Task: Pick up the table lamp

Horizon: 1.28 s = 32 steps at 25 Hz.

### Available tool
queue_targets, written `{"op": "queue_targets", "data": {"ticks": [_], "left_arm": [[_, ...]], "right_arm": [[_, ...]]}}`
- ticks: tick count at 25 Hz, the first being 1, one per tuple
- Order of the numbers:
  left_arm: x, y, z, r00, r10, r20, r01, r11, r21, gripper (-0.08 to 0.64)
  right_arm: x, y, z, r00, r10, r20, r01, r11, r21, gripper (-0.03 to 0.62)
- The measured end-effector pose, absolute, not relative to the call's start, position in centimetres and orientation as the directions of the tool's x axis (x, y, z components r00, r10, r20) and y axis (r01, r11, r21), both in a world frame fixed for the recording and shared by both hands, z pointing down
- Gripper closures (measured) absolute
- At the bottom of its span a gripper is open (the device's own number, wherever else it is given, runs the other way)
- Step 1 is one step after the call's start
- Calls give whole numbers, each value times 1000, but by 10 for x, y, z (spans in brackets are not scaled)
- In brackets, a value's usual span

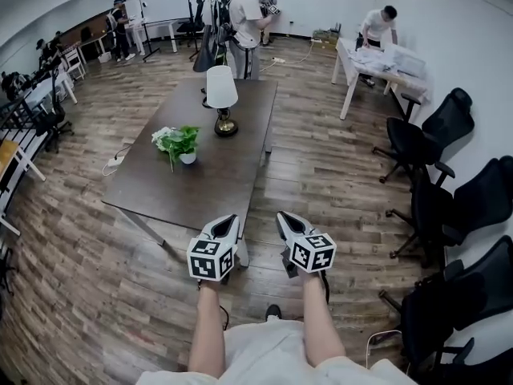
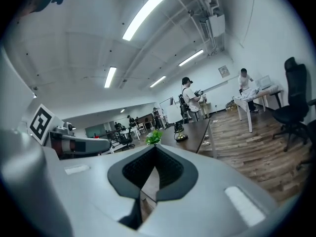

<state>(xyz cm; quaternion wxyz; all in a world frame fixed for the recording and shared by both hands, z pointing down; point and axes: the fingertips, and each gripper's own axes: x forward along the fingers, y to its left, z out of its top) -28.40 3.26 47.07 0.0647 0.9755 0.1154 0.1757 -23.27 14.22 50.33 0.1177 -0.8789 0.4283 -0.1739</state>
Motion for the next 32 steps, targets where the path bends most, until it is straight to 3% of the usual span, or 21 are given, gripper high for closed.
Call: {"op": "queue_targets", "data": {"ticks": [7, 11, 18, 26, 32], "left_arm": [[-261, 41, 485, 935, 143, 325, 85, -979, 186, 560], [-255, 47, 493, 921, 134, 366, 80, -984, 160, 560], [-220, 66, 509, 894, 170, 415, 123, -983, 136, 560], [-130, 97, 512, 880, 234, 413, 186, -971, 153, 560], [-62, 102, 515, 870, 265, 416, 210, -962, 174, 560]], "right_arm": [[-203, 166, 510, 532, -834, 148, -707, -533, -465, 565], [-181, 185, 499, 568, -823, -9, -586, -396, -707, 565], [-170, 193, 500, 477, -875, -84, -608, -260, -750, 565], [-110, 221, 522, 506, -860, 72, -612, -417, -673, 565], [-44, 226, 522, 563, -822, 90, -590, -476, -652, 565]]}}
